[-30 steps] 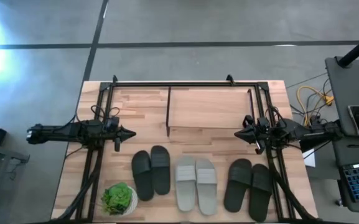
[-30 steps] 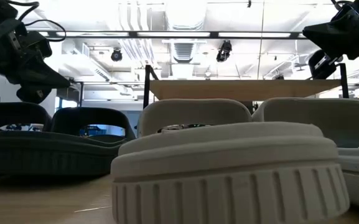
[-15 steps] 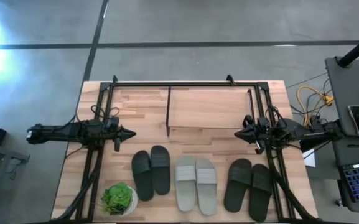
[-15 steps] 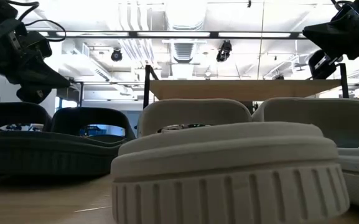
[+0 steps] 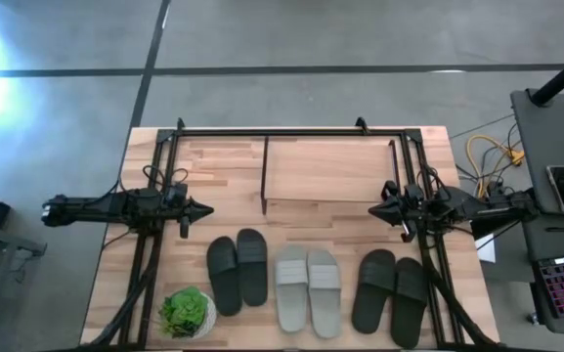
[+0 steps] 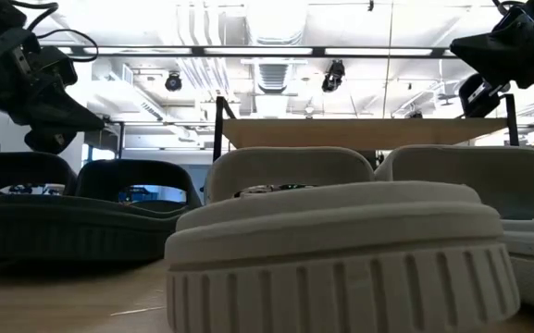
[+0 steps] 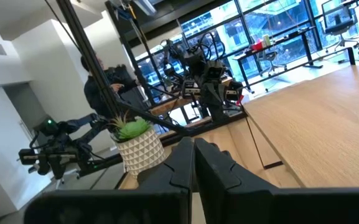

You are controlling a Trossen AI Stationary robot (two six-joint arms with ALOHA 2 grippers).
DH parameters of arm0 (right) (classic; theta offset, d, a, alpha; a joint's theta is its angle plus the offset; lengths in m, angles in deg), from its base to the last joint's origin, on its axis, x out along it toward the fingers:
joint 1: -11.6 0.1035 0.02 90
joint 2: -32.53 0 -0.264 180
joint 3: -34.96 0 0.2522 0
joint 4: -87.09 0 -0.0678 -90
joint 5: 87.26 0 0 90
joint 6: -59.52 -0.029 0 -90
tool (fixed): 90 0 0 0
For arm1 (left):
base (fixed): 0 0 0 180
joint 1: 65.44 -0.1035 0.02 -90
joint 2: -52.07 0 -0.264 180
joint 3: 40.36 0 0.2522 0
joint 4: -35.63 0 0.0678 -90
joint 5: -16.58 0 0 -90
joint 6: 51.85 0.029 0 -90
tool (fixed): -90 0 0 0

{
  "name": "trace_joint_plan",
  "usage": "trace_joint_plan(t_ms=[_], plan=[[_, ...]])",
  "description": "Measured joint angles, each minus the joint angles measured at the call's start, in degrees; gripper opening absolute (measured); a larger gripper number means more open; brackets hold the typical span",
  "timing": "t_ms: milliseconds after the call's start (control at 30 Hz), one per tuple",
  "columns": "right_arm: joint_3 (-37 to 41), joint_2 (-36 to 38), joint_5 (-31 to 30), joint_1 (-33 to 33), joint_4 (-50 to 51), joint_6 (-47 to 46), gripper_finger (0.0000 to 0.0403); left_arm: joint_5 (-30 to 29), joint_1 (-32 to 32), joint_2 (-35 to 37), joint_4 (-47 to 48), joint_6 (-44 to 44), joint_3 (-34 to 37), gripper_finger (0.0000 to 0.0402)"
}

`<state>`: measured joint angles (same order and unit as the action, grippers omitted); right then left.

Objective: Pick and place slides into the shelf

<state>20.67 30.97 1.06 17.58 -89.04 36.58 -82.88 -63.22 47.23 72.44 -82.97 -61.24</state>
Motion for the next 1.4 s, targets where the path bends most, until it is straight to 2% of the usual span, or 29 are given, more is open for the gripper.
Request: trace_joint_plan(t_ms=[100,267,367,567,667,800,867,1100,1200,1300,1400], plan=[[0.0,0.0,0.1,0.0,-4.1,-1.2,0.0009,0.0,0.0,0.0,0.0,0.0,0.0,0.0000],[0.0,0.0,0.1,0.0,-11.0,-15.1,0.0009,0.0,0.0,0.0,0.0,0.0,0.0,0.0000],[0.0,0.0,-1.0,0.0,-13.3,-18.9,0.0009,0.0,0.0,0.0,0.0,0.0,0.0,0.0000],[0.0,0.0,-8.9,0.0,-18.5,-18.6,0.0009,0.0,0.0,0.0,0.0,0.0,0.0,0.0000],[0.0,-0.3,-12.6,0.0,-27.0,-15.1,0.0009,0.0,0.0,0.0,0.0,0.0,0.0,0.0000],[-0.3,-4.7,-8.5,0.2,-45.8,-9.4,0.0009,0.0,0.0,0.0,0.0,0.0,0.0,0.0000],[-2.9,-8.6,-5.5,0.4,-49.8,-8.1,0.0009,0.0,0.0,0.0,0.0,0.0,0.0,0.0000],[-19.8,-27.1,-4.3,0.4,-41.3,-2.5,0.0009,0.0,0.0,0.0,0.0,0.0,0.0,0.0000],[-27.7,-34.0,-6.9,0.4,-34.9,0.5,0.0009,0.0,0.0,0.0,0.0,0.0,0.0,0.0000],[-35.4,-37.9,-8.9,0.4,-25.0,1.0,0.0009,0.0,0.0,0.0,0.0,0.0,0.0,0.0000],[-43.0,-40.2,-9.6,0.4,-7.3,3.9,0.0009,0.0,0.0,0.0,0.0,0.0,0.0,0.0000]])
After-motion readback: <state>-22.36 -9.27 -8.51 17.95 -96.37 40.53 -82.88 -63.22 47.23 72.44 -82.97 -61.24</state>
